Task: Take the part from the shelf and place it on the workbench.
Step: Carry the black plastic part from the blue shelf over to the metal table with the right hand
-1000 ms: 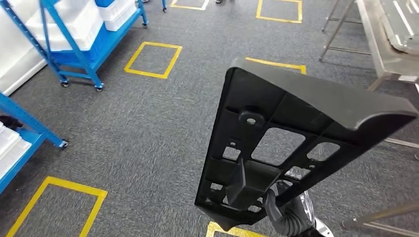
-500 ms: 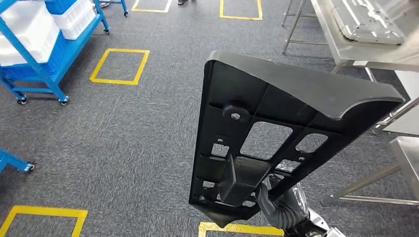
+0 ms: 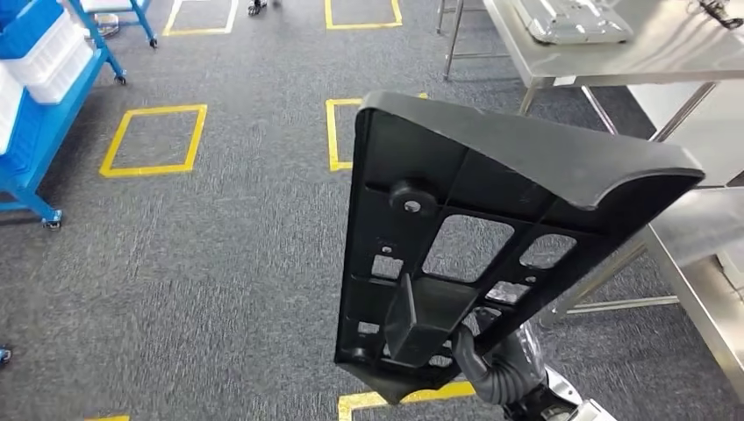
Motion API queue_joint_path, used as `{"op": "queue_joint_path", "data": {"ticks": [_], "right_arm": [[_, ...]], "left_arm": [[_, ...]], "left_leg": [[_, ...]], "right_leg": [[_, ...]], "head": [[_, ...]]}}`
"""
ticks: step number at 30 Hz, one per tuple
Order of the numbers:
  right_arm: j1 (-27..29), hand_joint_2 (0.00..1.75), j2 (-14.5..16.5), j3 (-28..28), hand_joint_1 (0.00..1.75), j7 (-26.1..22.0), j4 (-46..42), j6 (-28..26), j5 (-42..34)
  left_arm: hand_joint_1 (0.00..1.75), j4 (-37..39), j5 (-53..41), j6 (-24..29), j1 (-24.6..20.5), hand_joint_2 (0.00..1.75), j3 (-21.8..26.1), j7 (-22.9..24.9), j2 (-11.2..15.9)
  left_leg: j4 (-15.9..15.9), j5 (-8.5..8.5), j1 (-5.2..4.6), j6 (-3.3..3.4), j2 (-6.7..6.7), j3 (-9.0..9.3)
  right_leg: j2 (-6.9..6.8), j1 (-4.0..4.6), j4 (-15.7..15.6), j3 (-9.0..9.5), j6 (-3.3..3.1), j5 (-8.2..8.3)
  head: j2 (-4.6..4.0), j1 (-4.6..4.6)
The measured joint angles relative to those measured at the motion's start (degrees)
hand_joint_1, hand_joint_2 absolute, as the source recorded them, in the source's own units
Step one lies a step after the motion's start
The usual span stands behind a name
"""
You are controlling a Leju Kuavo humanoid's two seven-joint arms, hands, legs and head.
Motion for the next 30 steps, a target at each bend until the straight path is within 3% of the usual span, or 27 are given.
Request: {"op": "queue_joint_path", "data": {"ticks": [2,3,4,5,6,8,10,12,13,15,17,19,20,22,24,25,28,30], "right_arm": [[-0.20,1.75,0.02,-0.03,1.75,0.01,0.16,0.02,-0.01],[-0.20,1.75,0.03,-0.03,1.75,0.01,0.26,0.00,0.02],[-0.17,1.75,0.03,-0.04,1.75,0.02,0.33,-0.04,0.06],[-0.12,1.75,0.03,-0.04,1.75,0.03,0.38,-0.10,0.12],[-0.08,1.75,0.02,-0.04,1.75,0.04,0.40,-0.16,0.20],[-0.07,1.75,0.01,-0.03,1.75,0.13,0.40,-0.24,0.32],[-0.15,1.75,0.01,0.02,1.75,0.61,0.39,-0.24,0.44],[-0.10,1.75,0.00,0.08,1.75,1.38,0.37,-0.27,0.55],[0.05,1.75,-0.02,0.09,1.75,1.71,0.33,-0.37,0.61],[0.28,1.75,-0.05,0.13,1.75,2.08,0.16,-0.79,0.91],[0.64,1.75,-0.05,0.21,1.75,2.25,0.06,-1.17,1.18],[1.28,1.75,-0.10,0.24,1.75,2.30,0.06,-1.30,1.25],[1.62,1.75,-0.15,0.24,1.75,2.31,0.06,-1.31,1.25],[2.07,1.75,-0.27,0.23,1.75,2.32,0.02,-1.32,1.22],[2.18,1.75,-0.40,0.24,1.75,2.32,-0.07,-1.29,1.12],[2.24,1.75,-0.46,0.23,1.75,2.32,-0.12,-1.27,1.07],[2.70,1.75,-0.65,0.20,1.75,2.28,-0.26,-1.25,0.91],[2.83,1.75,-0.79,0.21,1.75,2.20,-0.38,-1.31,0.68]], "left_arm": [[0.00,0.00,0.02,-0.05,0.11,1.75,0.09,-0.07,-0.08],[0.00,0.00,0.01,-0.12,0.16,1.75,0.11,-0.09,-0.11],[0.00,0.00,-0.03,-0.22,0.16,1.75,0.13,-0.08,-0.17],[0.00,0.00,-0.07,-0.33,0.13,1.75,0.14,-0.03,-0.24],[0.00,0.00,-0.13,-0.40,0.10,1.75,0.15,0.09,-0.30],[0.00,0.00,-0.21,-0.46,0.18,1.75,0.15,0.63,-0.38],[0.00,0.00,-0.37,-0.46,0.23,1.75,0.15,1.46,-0.53],[0.00,0.00,-0.64,-0.56,0.10,1.75,0.13,2.13,-0.77],[0.00,0.00,-0.78,-0.64,0.03,1.75,0.12,2.31,-0.91],[0.00,0.00,-0.90,-0.87,0.08,1.75,0.10,2.42,-1.30],[0.00,0.00,-0.93,-1.05,0.36,1.75,0.10,2.61,-1.55],[0.00,0.00,-1.05,-1.14,0.59,1.75,0.10,2.97,-1.66],[0.00,0.00,-1.12,-1.15,0.61,1.75,0.09,3.15,-1.72],[0.00,0.00,-1.19,-1.18,0.57,1.75,0.07,3.37,-1.86],[0.00,0.00,-1.17,-1.19,0.53,1.75,0.06,3.41,-2.03],[0.00,0.00,-1.16,-1.19,0.50,1.75,0.06,3.41,-2.10],[0.00,0.00,-1.22,-1.22,0.27,1.75,-0.04,3.41,-2.28],[0.00,0.00,-1.22,-1.21,0.17,1.75,-0.11,3.38,-2.35]], "left_leg": [[7.83,-3.58,0.17,-0.28,-2.32,-3.68],[11.13,-4.60,0.19,-0.38,-2.61,-5.42],[12.61,-4.49,0.20,-0.43,-2.73,-6.35],[11.76,-3.17,0.22,-0.40,-2.81,-6.21],[8.66,-0.90,0.28,-0.32,-3.13,-4.98],[0.60,2.96,0.52,-0.01,-5.53,-1.65],[-3.19,3.91,0.55,0.44,-7.63,-0.20],[-3.56,3.99,0.43,1.10,-7.14,-0.11],[-3.88,4.21,0.47,1.51,-6.51,0.03],[-4.56,4.64,0.68,2.28,-5.06,0.25],[-4.72,4.67,0.52,2.63,-3.47,0.23],[-4.70,4.52,0.39,2.65,-1.86,0.21],[-4.70,4.41,0.38,2.58,-1.10,0.27],[-4.69,4.13,0.36,2.30,0.21,0.61],[-4.60,3.71,0.08,1.73,1.19,1.00],[-4.56,3.50,-0.05,1.42,1.62,1.19],[-4.33,2.88,0.01,0.45,2.42,1.69],[-1.34,0.80,0.19,-0.08,0.38,0.77]], "right_leg": [[1.26,0.10,-0.03,0.04,-0.31,0.00],[2.01,0.15,0.02,0.05,-0.35,-0.02],[2.80,0.19,0.09,0.10,-0.36,-0.03],[3.61,0.20,0.19,0.17,-0.32,-0.07],[4.42,0.19,0.31,0.28,-0.23,-0.12],[5.87,0.18,0.68,0.28,0.11,-0.27],[7.11,0.03,0.89,-0.22,0.78,-0.16],[8.22,-0.16,0.74,-0.67,1.63,0.17],[7.89,-0.16,0.91,-0.82,1.92,0.07],[5.19,0.03,3.91,-2.26,2.31,-1.91],[2.29,-0.07,11.16,-5.74,2.63,-5.69],[1.56,-0.34,16.66,-8.43,2.98,-7.47],[1.36,-0.45,16.20,-8.14,3.09,-6.69],[0.09,-0.55,9.49,-4.41,3.11,-3.15],[-1.91,-0.22,2.49,-0.58,2.64,-0.88],[-2.44,-0.02,0.88,0.27,2.28,-0.64],[-1.07,0.14,0.35,0.38,1.20,-0.74],[0.01,-0.13,0.03,0.66,0.46,-0.58]], "head": [[0.00,-0.01],[0.00,-0.01],[0.00,0.00],[0.00,-0.01],[0.00,0.00],[0.00,0.01],[0.00,-0.01],[0.00,-0.01],[0.00,0.00],[0.00,0.01],[0.00,0.01],[0.00,0.01],[0.00,0.01],[0.00,0.01],[0.00,0.01],[0.00,0.01],[0.00,0.01],[0.00,0.00]]}}
